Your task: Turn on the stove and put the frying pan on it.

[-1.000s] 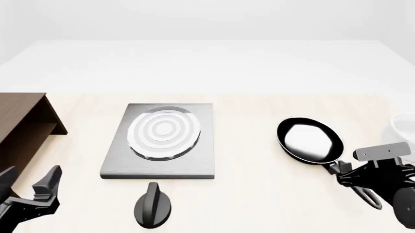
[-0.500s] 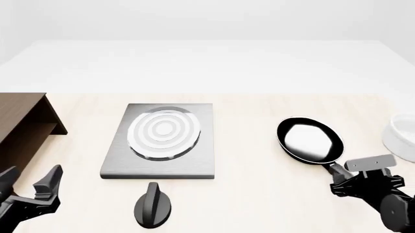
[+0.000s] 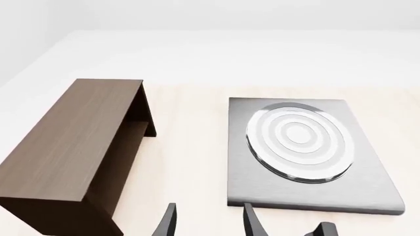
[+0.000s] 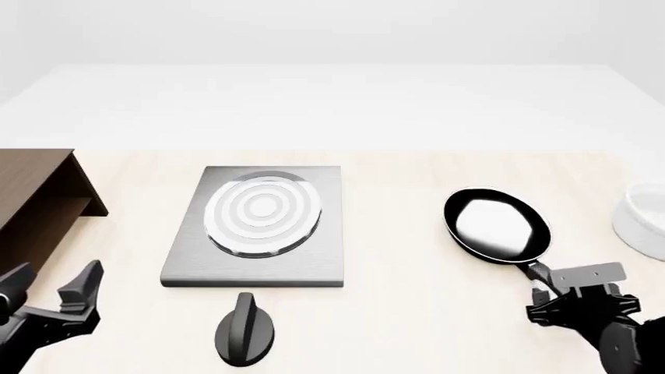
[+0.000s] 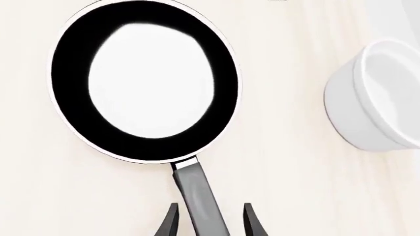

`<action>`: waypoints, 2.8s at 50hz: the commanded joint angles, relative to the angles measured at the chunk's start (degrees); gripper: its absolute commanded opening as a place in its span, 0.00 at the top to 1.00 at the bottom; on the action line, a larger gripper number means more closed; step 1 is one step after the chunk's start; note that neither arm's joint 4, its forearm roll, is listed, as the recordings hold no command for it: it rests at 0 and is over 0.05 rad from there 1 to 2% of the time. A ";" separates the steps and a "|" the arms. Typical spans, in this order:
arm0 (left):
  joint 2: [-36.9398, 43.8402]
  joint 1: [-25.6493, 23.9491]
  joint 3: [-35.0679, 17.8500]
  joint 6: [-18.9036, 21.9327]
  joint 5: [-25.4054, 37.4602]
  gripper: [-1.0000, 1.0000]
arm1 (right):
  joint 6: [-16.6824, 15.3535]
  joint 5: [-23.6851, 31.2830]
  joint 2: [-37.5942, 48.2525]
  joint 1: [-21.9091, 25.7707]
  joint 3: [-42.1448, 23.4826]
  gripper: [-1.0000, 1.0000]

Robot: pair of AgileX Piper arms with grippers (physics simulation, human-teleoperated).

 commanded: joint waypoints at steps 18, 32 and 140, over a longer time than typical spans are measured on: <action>-5.93 0.13 10.56 0.04 -8.57 0.00 | -0.46 -0.99 -3.83 3.36 2.34 1.00; -25.05 0.34 10.57 -0.54 9.76 0.00 | 0.46 -1.37 -5.00 3.95 3.00 1.00; -11.75 0.23 10.55 -0.59 -3.61 0.00 | 22.87 36.46 3.52 58.96 -44.88 1.00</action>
